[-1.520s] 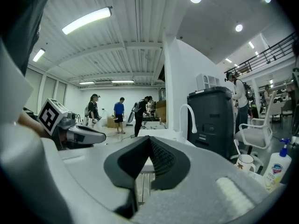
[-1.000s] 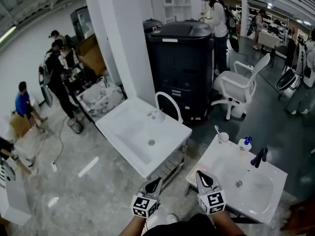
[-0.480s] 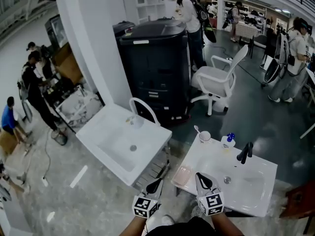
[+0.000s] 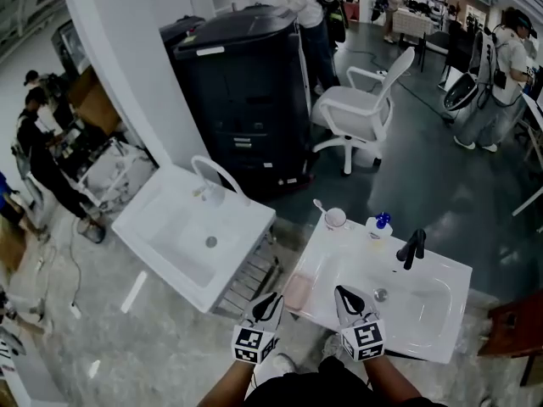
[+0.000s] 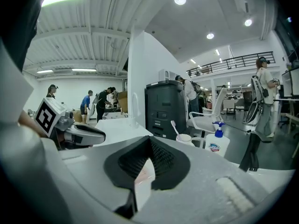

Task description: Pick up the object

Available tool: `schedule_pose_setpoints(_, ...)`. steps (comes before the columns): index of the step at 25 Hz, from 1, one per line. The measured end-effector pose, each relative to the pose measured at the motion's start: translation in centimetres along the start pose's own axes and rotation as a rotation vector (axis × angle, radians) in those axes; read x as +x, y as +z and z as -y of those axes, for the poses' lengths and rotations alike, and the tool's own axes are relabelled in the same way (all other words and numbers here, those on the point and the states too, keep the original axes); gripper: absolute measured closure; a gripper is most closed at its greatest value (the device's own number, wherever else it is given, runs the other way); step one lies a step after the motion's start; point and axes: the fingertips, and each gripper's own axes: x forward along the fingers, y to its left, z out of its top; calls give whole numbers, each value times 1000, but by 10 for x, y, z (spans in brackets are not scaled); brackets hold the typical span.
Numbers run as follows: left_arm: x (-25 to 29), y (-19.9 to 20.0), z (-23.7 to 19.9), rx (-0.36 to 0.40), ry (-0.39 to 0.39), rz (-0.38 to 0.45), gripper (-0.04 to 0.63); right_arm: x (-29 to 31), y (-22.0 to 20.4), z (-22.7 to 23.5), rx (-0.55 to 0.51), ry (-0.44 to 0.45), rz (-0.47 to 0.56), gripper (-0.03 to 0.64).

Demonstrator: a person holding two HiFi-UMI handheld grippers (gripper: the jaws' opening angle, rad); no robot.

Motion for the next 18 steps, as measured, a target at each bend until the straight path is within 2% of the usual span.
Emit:
schedule_pose_setpoints(4, 17, -22, 5, 0, -7, -81, 416, 0, -11, 6, 18, 5, -23, 614)
schedule_pose_setpoints(8, 33, -50, 5, 25, -7, -162, 216, 2, -19, 4, 26, 16, -37, 614)
schedule_pose_setpoints(11, 46, -71, 13, 19, -31, -246, 130, 0, -24, 8, 27, 18, -51, 614)
schedule_pose_setpoints(13, 52, -82, 12, 12, -34, -288, 100, 0, -25, 9, 30, 19, -57, 614)
schedule_pose_setpoints(18, 67, -103, 10, 8, -38, -362, 78, 1, -31, 9, 35, 30, -83, 614)
